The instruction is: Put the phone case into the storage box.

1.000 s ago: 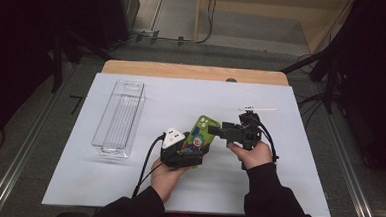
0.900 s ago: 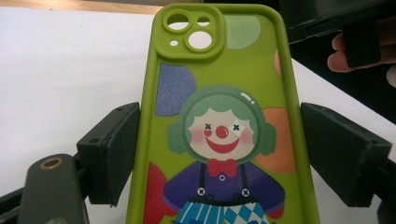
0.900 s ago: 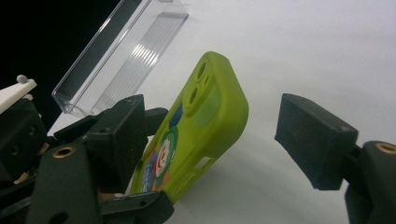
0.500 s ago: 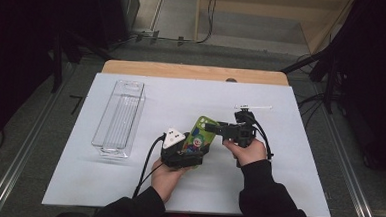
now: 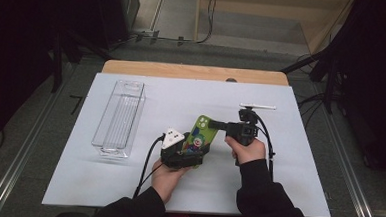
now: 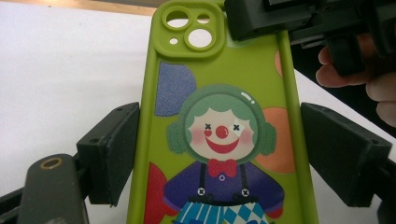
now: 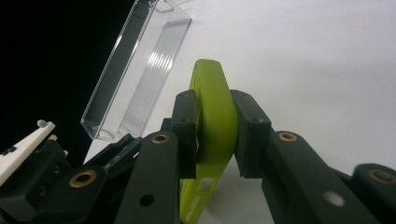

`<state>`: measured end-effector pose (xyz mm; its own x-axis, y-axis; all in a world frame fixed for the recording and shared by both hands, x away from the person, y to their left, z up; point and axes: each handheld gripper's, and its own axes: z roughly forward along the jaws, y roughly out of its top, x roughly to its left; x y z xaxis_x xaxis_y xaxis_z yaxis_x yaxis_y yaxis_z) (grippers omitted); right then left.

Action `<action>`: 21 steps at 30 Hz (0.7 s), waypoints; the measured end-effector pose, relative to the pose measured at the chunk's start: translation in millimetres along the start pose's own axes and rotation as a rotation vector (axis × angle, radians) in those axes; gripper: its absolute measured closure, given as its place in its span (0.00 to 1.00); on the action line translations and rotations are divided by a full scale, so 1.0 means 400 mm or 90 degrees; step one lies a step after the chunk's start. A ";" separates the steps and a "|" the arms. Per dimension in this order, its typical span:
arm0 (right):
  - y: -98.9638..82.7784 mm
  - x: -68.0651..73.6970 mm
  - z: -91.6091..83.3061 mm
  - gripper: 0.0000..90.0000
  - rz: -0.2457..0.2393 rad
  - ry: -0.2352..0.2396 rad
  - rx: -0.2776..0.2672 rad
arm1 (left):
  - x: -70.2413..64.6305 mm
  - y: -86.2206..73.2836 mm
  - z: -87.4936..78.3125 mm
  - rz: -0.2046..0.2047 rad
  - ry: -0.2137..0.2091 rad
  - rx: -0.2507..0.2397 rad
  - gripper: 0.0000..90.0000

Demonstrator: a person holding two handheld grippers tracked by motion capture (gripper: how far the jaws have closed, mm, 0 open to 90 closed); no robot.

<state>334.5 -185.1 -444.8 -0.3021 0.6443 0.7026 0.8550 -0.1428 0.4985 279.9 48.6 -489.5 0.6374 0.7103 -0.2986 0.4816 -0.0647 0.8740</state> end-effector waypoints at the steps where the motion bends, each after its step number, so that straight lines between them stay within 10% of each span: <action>1: 0.000 0.000 -0.001 0.80 0.000 0.002 -0.001 | -0.001 0.000 0.000 0.002 0.000 -0.001 0.18; 16: 0.004 0.017 -0.016 0.83 -0.003 0.019 -0.005 | -0.005 0.002 -0.004 0.009 -0.012 -0.013 0.18; 21: 0.004 0.023 -0.017 0.83 -0.011 0.017 -0.001 | -0.002 0.011 0.004 0.000 -0.030 0.034 0.17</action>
<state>330.2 -184.4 -434.1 -0.3282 0.6266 0.7069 0.8485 -0.1333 0.5121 282.5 46.6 -485.9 0.6647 0.6764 -0.3173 0.5116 -0.1027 0.8531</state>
